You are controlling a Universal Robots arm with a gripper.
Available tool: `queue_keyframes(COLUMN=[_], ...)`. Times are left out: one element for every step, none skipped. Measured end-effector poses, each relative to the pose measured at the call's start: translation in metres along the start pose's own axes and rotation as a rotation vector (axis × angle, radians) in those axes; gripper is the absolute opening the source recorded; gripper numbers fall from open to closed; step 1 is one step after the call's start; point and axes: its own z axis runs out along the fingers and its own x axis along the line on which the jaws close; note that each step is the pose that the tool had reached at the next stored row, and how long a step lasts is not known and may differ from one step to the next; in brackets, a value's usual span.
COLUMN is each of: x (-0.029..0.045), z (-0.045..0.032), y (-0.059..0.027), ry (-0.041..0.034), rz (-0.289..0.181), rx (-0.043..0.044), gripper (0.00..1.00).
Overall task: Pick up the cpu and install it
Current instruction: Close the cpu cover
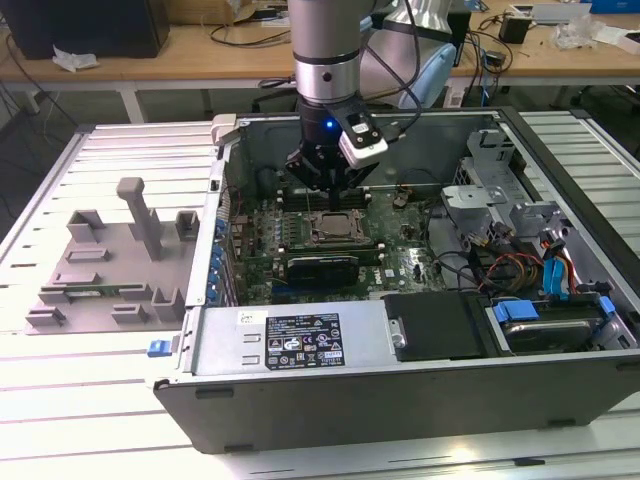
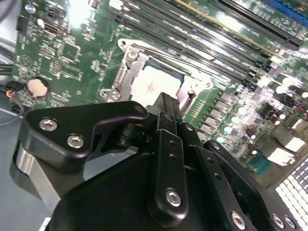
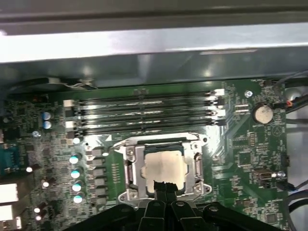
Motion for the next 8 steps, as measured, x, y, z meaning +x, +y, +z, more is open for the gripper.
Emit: queue_keyframes(x=[-0.0021,-0.003,-0.0032,-0.0032,-0.0032,-0.0033,-0.0033,-0.0033], z=[0.0,0.0,0.0001,0.0001,0.0001,0.0001,0.0001,0.0001], y=[0.0002,0.0002,0.0002,0.0003,0.0003,0.0003,0.0003,0.0003], ry=[0.0,0.0,-0.0001,-0.0001,-0.0001,-0.0001,-0.0001,-0.0001], rz=[0.0,0.0,0.0,0.0,0.0,0.0,0.0,0.0], rx=[0.0,0.0,-0.0002,-0.0003,-0.0001,-0.0001,-0.0001,-0.0001], gripper=[0.11,0.11,0.11,0.11,0.11,0.11,0.11,0.11])
